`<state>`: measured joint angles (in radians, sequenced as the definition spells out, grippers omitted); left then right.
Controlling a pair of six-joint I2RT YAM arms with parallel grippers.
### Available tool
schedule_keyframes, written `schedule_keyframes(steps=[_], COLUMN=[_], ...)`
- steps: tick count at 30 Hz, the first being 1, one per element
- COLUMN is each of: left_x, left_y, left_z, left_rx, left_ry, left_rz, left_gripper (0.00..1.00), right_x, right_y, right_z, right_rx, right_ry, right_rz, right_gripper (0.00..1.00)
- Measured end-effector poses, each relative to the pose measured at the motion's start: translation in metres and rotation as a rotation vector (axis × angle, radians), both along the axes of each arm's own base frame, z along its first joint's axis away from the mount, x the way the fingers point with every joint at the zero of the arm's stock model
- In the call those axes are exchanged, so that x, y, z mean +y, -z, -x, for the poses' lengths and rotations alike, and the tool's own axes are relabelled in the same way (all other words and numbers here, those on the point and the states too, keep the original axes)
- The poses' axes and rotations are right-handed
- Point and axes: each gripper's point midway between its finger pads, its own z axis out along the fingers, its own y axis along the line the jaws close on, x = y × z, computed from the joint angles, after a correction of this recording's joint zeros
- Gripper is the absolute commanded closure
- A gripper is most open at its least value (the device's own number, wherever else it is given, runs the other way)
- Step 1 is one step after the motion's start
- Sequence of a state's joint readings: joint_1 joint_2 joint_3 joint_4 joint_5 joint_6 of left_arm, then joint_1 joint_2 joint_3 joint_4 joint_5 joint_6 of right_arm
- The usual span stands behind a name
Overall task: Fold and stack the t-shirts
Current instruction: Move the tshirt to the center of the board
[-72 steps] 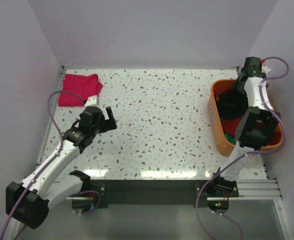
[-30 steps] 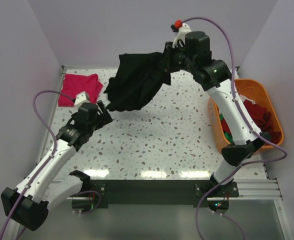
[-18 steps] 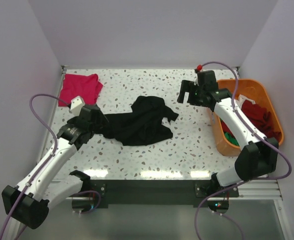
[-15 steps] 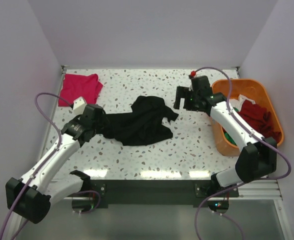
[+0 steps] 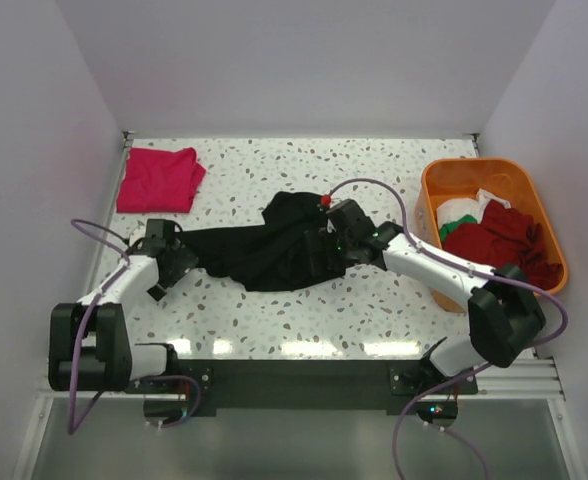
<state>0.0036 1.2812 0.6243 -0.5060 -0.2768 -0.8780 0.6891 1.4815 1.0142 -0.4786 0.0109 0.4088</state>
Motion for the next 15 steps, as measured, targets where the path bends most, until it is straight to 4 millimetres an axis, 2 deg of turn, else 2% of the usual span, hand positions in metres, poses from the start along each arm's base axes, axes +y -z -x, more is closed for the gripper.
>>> schedule_keyframes(steps=[5,9,12,15], left_x=[0.009,0.015,0.014,0.013], left_y=[0.002,0.001,0.0,0.0], left_z=[-0.014,-0.034,-0.051,-0.072], left_rx=[-0.052,-0.118,-0.169,-0.224], left_ry=[-0.041,-0.057,-0.053,-0.043], left_rz=[0.017,0.021,0.026,0.041], left_gripper=[0.02,0.13,0.22,0.33], right_x=[0.033,0.062,0.07,0.068], right_y=[0.0,0.007,0.016,0.025], right_z=[-0.004,-0.003,-0.005,-0.015], right_rx=[0.006,0.014,0.022,0.01], right_ry=[0.01,0.044,0.103,0.18], right_rz=[-0.116,-0.194,-0.22,-0.215], right_gripper=[0.02,0.11,0.15,0.19])
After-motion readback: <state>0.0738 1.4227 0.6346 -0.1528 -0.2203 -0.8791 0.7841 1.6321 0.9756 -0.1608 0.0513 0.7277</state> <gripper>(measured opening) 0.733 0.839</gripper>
